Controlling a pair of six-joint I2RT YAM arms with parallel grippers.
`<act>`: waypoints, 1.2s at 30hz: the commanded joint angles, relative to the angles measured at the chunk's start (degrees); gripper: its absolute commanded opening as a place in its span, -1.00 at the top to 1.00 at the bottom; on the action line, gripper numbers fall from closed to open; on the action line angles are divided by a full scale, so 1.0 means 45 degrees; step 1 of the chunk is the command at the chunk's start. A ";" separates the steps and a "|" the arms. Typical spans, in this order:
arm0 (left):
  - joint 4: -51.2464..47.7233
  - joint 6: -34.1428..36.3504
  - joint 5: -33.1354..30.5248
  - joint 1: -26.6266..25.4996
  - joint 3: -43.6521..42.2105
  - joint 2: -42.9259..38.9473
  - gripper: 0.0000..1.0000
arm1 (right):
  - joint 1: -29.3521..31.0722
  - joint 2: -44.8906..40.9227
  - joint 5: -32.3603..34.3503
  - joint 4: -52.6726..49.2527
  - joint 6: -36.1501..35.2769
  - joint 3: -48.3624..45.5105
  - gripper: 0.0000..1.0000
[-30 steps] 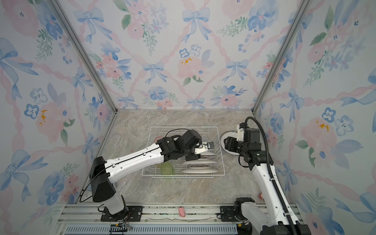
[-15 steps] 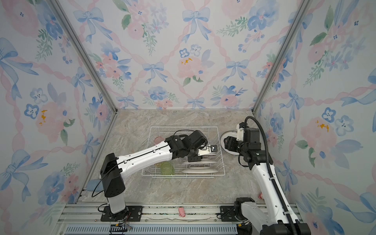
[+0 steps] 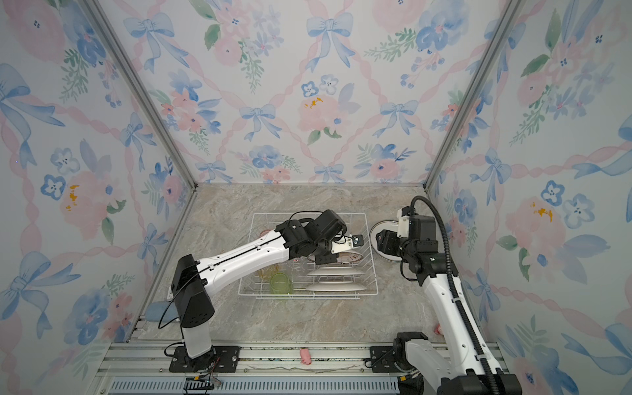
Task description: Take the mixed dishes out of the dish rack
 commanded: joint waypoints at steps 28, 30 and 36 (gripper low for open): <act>-0.0204 0.1083 -0.2796 -0.0118 0.1005 0.1605 1.00 | -0.0150 -0.0258 0.0091 0.0216 -0.0179 -0.0521 -0.32; -0.0198 0.1167 -0.3181 -0.0193 0.1005 0.1735 1.00 | -0.0175 -0.0307 0.0042 0.0209 -0.0183 -0.0540 -0.32; -0.0207 0.1268 -0.3044 -0.0221 0.0898 0.1635 1.00 | -0.0211 -0.0339 -0.0002 0.0263 -0.0161 -0.0599 -0.32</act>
